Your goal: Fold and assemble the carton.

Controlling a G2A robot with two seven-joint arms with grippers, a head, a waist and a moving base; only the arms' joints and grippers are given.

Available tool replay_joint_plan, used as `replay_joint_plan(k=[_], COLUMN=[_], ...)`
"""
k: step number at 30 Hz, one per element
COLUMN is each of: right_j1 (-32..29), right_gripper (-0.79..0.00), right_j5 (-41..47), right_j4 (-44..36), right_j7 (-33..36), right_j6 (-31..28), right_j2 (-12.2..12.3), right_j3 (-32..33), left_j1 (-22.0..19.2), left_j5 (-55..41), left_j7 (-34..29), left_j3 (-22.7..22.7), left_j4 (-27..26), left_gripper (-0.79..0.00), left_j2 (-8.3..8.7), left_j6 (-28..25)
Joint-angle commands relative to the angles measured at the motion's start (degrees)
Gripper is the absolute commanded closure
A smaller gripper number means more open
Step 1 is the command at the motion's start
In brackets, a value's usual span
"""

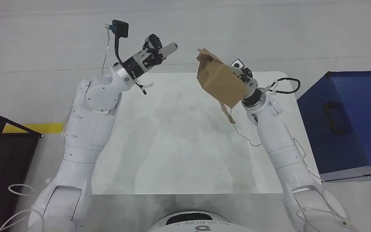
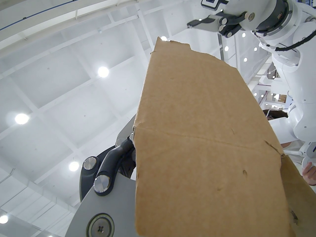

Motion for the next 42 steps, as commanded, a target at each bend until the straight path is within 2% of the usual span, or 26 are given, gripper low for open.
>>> replay_joint_plan(k=[1,7,13,26,42], right_j1=[-0.07,-0.48,-0.47,0.21,0.57], right_gripper=[0.000,0.000,0.000,0.000,0.000], right_j5=[-0.06,0.13,0.54,0.54,0.50], right_j4=[-0.07,-0.17,-0.06,1.08,1.37], right_j7=[0.03,-0.16,0.29,0.60,0.22], right_j6=[-0.13,-0.22,0.23,0.60,0.65], right_j2=[-0.01,0.03,0.01,-0.14,-0.29], right_j3=[0.00,0.34,0.39,0.01,-0.25], left_j1=[-1.28,-4.92,-5.86,-4.85,-4.04], left_j5=[-0.02,1.60,2.32,4.98,12.46], left_j7=[-0.22,-3.10,-3.51,-3.73,-5.18], left_j3=[1.68,6.57,9.23,9.85,11.55], left_j4=[1.17,2.79,2.38,-0.60,-3.15], left_gripper=[-0.785,-0.785,-0.785,-0.785,-0.785], left_j2=[-0.31,-1.15,-1.66,-1.47,-1.23], left_j6=[0.22,0.98,1.05,-0.61,0.74])
